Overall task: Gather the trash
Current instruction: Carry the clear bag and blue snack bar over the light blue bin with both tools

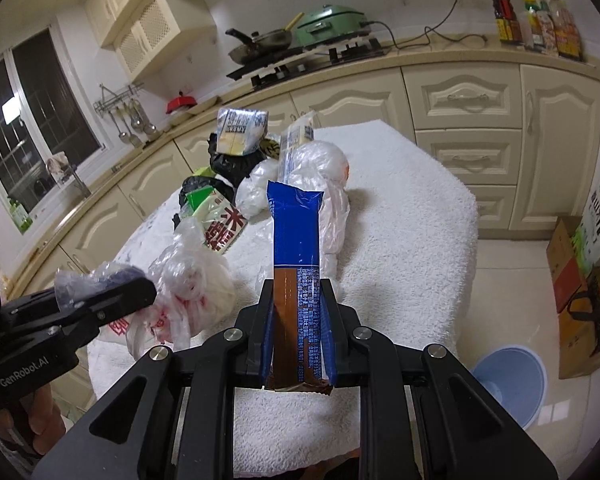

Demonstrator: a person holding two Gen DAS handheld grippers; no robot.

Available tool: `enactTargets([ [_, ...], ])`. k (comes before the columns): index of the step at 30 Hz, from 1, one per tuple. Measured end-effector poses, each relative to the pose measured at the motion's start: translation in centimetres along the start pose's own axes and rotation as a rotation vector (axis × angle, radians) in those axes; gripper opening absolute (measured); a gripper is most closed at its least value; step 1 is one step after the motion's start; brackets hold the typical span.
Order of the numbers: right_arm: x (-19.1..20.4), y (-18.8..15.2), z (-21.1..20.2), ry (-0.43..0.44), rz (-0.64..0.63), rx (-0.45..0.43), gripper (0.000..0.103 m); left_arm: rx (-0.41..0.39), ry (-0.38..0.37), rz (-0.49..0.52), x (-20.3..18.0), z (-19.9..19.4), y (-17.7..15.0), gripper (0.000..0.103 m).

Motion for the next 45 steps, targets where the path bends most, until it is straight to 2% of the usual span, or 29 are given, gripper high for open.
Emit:
enactTargets([
  [8, -3.1, 0.9, -3.4, -0.032, 0.052, -0.075, 0.019, -0.081, -0.060, 0.064, -5.0, -0.1, 2.3, 0.007],
  [14, -5.4, 0.3, -3.7, -0.028, 0.109, -0.064, 0.019, -0.082, -0.090, 0.091, -7.2, 1.7, 2.5, 0.006],
  [21, -5.9, 0.5, -4.0, -0.020, 0.116, -0.086, 0.019, -0.076, -0.089, 0.121, -8.8, 3.7, 3.2, 0.006],
  [25, -7.9, 0.9, -5.9, -0.085, 0.126, -0.120, 0.019, -0.066, -0.123, 0.149, -11.0, 5.4, 3.9, 0.006],
  [29, -11.2, 1.0, -8.2, -0.167, 0.152, -0.145, 0.019, -0.048, -0.195, 0.179, -14.5, 8.1, 4.5, 0.006],
  [33, -15.6, 0.1, -9.3, -0.276, 0.188, -0.123, 0.019, 0.013, -0.266, 0.209, -18.7, 13.3, 4.3, 0.006],
  [35, -17.7, -0.7, -9.1, -0.325, 0.206, -0.098, 0.019, 0.055, -0.273, 0.224, -20.3, 16.6, 3.8, 0.006],
  [40, -24.8, -4.9, -6.5, -0.447, 0.293, 0.016, 0.019, 0.201, -0.282, 0.270, -24.3, 26.7, 1.2, 0.006],
  [42, -27.5, -6.8, -5.0, -0.471, 0.339, 0.064, 0.019, 0.282, -0.298, 0.279, -26.0, 31.2, -0.5, 0.006],
  [45, -30.8, -10.3, -2.8, -0.503, 0.404, 0.139, 0.019, 0.391, -0.282, 0.296, -27.7, 37.8, -3.4, 0.006],
])
Point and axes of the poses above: each gripper's, at about its wrist camera, not at the fingertips, and z roughly the way its jaws point, x to its left, y to its top, the point moved 2 cm from there along z, roughly the way its jaws point, and after that the axes turned 9 degrees about -x, right-handed, at the moved point
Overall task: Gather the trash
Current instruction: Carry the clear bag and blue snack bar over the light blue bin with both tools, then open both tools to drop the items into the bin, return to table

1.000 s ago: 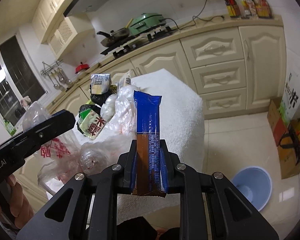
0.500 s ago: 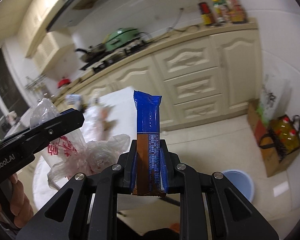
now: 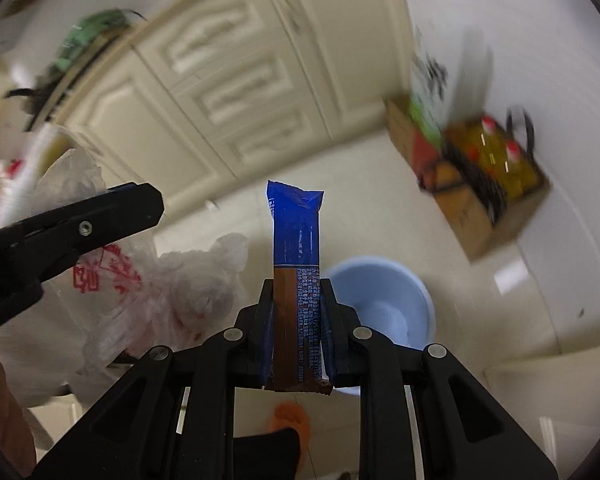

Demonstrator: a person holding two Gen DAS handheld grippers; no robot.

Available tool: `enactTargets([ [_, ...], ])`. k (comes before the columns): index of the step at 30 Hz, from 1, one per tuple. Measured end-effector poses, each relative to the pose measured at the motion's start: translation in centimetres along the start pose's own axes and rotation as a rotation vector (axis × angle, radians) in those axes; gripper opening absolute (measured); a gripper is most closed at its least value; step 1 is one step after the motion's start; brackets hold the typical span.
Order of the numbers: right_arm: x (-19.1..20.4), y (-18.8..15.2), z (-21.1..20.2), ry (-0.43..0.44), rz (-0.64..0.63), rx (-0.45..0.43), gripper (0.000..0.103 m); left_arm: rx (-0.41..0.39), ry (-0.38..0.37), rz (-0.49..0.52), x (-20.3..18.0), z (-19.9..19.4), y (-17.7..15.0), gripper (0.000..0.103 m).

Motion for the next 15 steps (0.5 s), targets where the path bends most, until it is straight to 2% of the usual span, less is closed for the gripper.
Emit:
enactTargets([
  [2, -1.8, -1.4, 2.8, -0.027, 0.023, 0.059, 0.019, 0.064, -0.018, -0.004, 0.2, 4.2, 0.1, 0.006],
  [6, -4.7, -3.8, 7.0, -0.068, 0.062, 0.149, 0.019, 0.152, 0.030, 0.048, 0.2, 11.9, 0.6, 0.009],
  [9, -6.1, -5.3, 8.7, -0.084, 0.086, 0.189, 0.019, 0.219, 0.022, 0.066, -0.8, 15.0, 0.1, 0.013],
  [13, -7.4, -6.2, 9.9, -0.102, 0.120, 0.216, 0.020, 0.244, 0.067, 0.082, -1.0, 17.8, 0.8, 0.045],
  [15, -7.7, -6.2, 10.0, -0.105, 0.132, 0.217, 0.020, 0.235, 0.087, 0.083, -1.4, 18.4, 1.1, 0.046],
])
Point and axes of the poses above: each gripper's, at about its wrist camera, not at the fingertips, and z roughly the way its jaws point, x to its left, y to its top, the point moved 2 cm from there along z, roughly the way its jaws point, and after that the axes turned 9 degrees about -x, right-handed, at the moved point
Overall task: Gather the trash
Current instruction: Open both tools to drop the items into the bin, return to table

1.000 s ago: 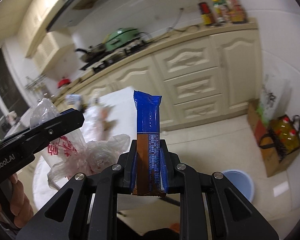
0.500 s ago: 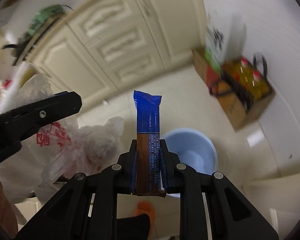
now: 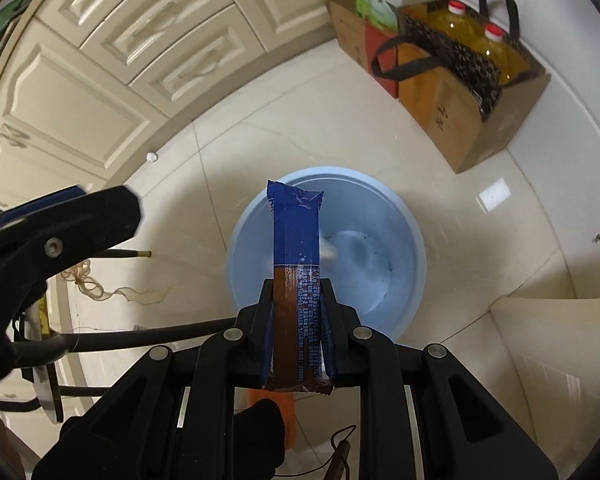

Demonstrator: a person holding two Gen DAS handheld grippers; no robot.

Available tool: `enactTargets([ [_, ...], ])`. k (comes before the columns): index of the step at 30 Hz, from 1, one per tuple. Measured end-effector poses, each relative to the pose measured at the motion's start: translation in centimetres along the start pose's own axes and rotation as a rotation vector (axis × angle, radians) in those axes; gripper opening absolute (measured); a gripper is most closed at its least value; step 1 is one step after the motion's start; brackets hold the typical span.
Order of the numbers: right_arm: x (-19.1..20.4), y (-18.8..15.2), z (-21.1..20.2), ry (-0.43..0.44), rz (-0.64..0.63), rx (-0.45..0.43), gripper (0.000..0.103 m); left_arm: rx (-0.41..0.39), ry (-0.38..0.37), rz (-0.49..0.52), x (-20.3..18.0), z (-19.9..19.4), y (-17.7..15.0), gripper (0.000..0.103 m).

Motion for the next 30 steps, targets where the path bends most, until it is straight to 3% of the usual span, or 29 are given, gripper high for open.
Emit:
enactTargets([
  [6, 0.1, 0.9, -0.9, -0.010, 0.023, -0.027, 0.026, -0.008, 0.040, -0.031, 0.2, 0.4, 1.0, 0.056],
  [7, 0.2, 1.0, -1.2, -0.012, 0.025, -0.032, 0.034, -0.016, 0.040, -0.034, -0.2, 0.0, 0.7, 0.056],
  [8, 0.4, 1.1, -1.7, -0.023, 0.025, -0.037, 0.049, -0.028, 0.045, -0.037, -0.3, -0.2, 1.1, 0.056],
  [10, 0.8, 1.3, -3.3, -0.029, 0.022, -0.063, 0.065, -0.048, 0.039, -0.045, -0.9, -3.5, -1.2, 0.057],
  [13, 1.8, 1.5, -6.6, -0.030, 0.012, -0.117, 0.069, -0.093, 0.032, -0.056, -1.2, -7.9, -2.6, 0.058],
  [17, 4.3, 1.6, -12.2, -0.031, -0.042, -0.203, 0.086, -0.209, 0.031, -0.057, -0.9, -15.0, -4.4, 0.061],
  [24, 11.8, 1.2, -22.9, 0.006, -0.164, -0.397, 0.095, -0.465, 0.084, -0.085, 2.1, -28.6, -9.7, 0.071],
  [28, 17.3, 0.3, -28.4, 0.059, -0.253, -0.506, 0.102, -0.615, 0.152, -0.131, 5.6, -35.7, -13.6, 0.091],
  [30, 20.8, -0.6, -31.0, 0.096, -0.315, -0.558, 0.103, -0.679, 0.209, -0.157, 7.7, -38.8, -15.9, 0.095],
])
Point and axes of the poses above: each gripper's, at about its wrist camera, not at the fingertips, and z roughly the way its jaws point, x to its left, y to its top, the point moved 2 cm from there along z, roughly the way its jaws point, and after that the axes turned 9 degrees about -x, right-handed, at the moved point
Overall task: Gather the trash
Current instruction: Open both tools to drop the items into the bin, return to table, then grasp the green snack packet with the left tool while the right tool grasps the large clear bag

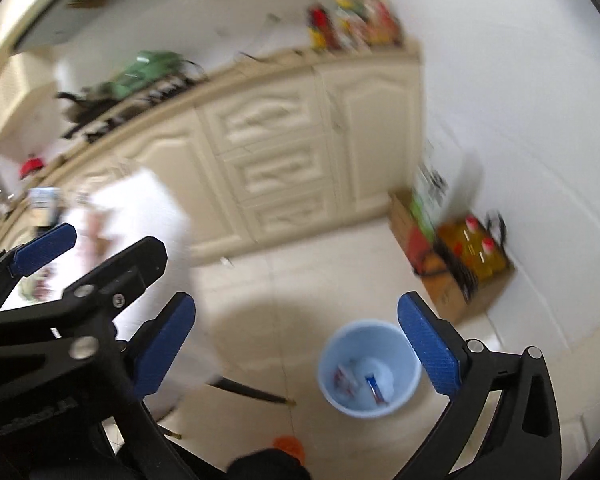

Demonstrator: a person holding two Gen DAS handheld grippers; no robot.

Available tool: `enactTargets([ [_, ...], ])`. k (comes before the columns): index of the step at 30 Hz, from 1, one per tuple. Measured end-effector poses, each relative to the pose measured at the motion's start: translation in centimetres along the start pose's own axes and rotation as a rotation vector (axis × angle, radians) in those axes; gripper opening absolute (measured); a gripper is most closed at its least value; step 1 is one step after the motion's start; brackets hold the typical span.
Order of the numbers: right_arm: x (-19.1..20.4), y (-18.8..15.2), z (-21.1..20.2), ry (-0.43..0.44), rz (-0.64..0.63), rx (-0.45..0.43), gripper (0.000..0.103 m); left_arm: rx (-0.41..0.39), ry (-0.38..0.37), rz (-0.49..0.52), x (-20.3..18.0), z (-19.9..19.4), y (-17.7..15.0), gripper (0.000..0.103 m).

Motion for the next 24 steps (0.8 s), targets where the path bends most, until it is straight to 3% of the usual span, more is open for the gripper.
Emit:
enactTargets([
  [5, 8.4, 2.0, -2.0, 0.102, -0.115, -0.065, 0.103, -0.099, 0.084, -0.063, 6.9, -6.1, -0.6, 0.102],
  [11, 16.1, 2.1, -0.5, 0.191, -0.206, -0.056, 0.103, -0.120, 0.187, -0.111, 14.0, -11.1, -3.4, 0.102],
  [18, 20.8, -0.3, 3.6, 0.217, -0.286, 0.032, 0.103, -0.009, 0.277, -0.239, 20.5, -11.0, -7.6, 0.102],
  [24, 21.9, -2.1, 6.9, 0.190, -0.326, 0.109, 0.103, 0.111, 0.277, -0.351, 23.3, -7.8, -10.4, 0.100],
])
Point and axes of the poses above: each gripper's, at about its wrist camera, not at the fingertips, and z roughly the way its jaws point, x to its left, y to its top, the point moved 2 cm from there along z, roughly the way its jaws point, and after that the axes turned 9 degrees about -x, right-handed, at the moved point
